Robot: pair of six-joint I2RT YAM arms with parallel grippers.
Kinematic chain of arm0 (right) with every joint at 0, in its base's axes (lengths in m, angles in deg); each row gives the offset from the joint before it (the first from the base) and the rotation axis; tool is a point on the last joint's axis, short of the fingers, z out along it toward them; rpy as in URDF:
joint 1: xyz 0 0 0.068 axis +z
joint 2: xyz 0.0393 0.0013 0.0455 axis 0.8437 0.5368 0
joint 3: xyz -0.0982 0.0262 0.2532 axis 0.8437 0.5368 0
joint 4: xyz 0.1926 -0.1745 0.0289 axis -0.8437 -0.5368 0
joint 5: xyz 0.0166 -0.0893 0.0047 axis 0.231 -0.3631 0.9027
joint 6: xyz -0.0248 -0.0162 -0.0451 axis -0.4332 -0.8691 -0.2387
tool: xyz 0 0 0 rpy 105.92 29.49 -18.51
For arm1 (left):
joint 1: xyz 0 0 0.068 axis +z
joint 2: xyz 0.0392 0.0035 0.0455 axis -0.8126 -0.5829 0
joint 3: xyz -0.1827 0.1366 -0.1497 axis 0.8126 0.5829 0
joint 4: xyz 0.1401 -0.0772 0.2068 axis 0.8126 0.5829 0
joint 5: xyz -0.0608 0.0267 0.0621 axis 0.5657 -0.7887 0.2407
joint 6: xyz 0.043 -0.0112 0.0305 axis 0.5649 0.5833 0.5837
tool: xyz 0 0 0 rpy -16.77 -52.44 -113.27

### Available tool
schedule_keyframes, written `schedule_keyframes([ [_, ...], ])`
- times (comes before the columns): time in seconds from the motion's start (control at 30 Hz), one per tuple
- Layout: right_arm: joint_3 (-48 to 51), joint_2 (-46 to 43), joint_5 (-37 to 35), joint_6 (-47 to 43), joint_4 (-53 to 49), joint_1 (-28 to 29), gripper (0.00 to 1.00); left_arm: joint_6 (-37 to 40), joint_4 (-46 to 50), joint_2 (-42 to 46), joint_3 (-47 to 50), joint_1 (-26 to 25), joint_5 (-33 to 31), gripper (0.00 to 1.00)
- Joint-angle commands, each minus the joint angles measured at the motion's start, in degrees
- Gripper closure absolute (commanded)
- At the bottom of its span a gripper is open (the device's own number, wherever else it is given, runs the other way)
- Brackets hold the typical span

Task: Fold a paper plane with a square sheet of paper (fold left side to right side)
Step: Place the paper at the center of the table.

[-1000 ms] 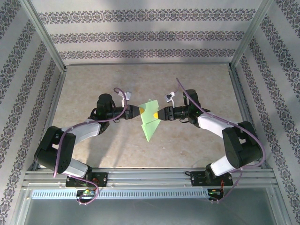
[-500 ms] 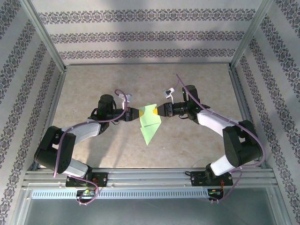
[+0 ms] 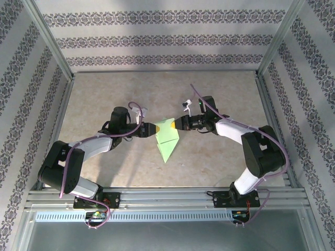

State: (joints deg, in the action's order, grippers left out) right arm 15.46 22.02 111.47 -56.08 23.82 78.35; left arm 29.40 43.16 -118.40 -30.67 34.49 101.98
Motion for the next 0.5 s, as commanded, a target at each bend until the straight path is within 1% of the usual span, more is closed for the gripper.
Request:
schedule_keyframes([
  [0.0, 0.2, 3.04, -6.07, 0.28, -1.59, 0.71, 1.0, 7.29, 11.3, 3.87, -1.45, 0.39, -10.07, 0.46],
  [0.03, 0.41, 3.59, -6.93, 1.44, -1.14, 0.84, 1.0, 8.5, 13.75, 5.25, -1.48, 0.35, -12.94, 0.44],
  [0.13, 0.88, 3.85, -10.62, 5.01, -1.99, 0.91, 1.0, 11.07, 18.65, 9.66, -1.22, 0.2, -18.62, 0.45],
  [0.23, 0.68, 3.25, -13.95, 8.8, -5.45, 0.73, 1.0, 14.5, 24.12, 14.09, -1.43, -2.64, -23.91, 0.46],
  [0.27, 0.64, 3.12, -14.54, 10.27, -6.53, 0.59, 1.0, 15.76, 26.05, 15.12, -1.79, -4.31, -25.95, 0.46],
  [0.33, 0.68, 2.96, -15.52, 14.21, -8.04, 0.12, 1.0, 18.63, 30.61, 16.3, -3.18, -9.26, -30.57, 0.47],
  [0.47, 0.57, 2.39, -15.9, 18.99, -9.74, 0.01, 1.0, 21.68, 37.47, 14.47, -6.99, -20.63, -39.77, 0.48],
])
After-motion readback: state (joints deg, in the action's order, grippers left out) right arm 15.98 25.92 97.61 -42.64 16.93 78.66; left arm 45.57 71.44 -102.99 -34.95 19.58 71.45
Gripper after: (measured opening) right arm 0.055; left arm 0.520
